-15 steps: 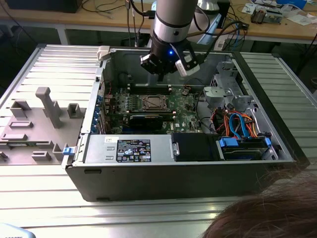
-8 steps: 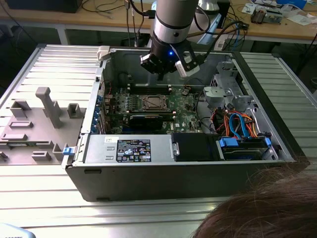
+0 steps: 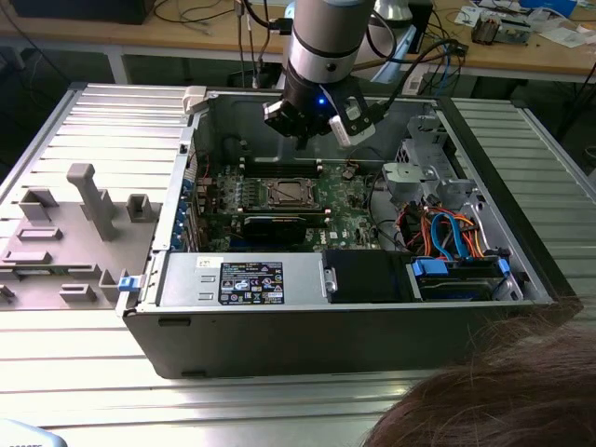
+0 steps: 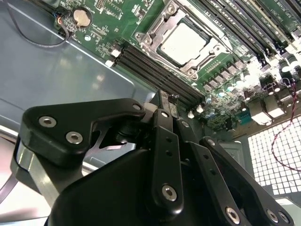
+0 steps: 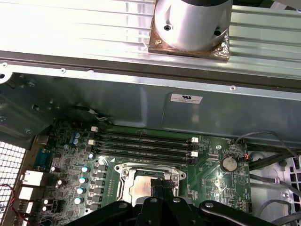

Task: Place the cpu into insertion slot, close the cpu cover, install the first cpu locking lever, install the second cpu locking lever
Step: 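Install the second cpu locking lever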

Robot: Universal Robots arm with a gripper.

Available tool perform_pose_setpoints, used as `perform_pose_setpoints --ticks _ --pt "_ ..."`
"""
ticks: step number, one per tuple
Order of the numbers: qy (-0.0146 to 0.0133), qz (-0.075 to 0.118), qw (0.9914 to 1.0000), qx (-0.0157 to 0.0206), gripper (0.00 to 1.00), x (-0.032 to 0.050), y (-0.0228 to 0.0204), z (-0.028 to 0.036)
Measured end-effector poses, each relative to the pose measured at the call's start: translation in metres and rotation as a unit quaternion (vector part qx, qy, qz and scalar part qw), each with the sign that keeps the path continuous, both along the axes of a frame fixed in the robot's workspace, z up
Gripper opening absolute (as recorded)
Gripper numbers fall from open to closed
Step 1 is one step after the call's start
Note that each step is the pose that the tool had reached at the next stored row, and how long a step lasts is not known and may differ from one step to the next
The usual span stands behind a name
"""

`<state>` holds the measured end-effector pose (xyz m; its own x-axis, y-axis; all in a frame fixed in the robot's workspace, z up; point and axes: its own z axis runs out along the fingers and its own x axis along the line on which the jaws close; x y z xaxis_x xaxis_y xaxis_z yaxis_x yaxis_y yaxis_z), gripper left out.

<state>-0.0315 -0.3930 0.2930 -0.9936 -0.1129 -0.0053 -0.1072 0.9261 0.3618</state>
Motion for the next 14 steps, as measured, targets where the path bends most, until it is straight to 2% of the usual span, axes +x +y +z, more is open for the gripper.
perform_pose_setpoints --ticks 11,12,14 --pt "0.0000 0.000 0.99984 0.0178 0.11 0.0000 -0.0025 0.0000" --pt "0.0000 0.000 0.99978 0.0210 0.11 0.0000 -0.0030 0.0000" --pt "0.0000 0.000 0.99970 0.0243 0.11 0.0000 -0.0035 0.0000"
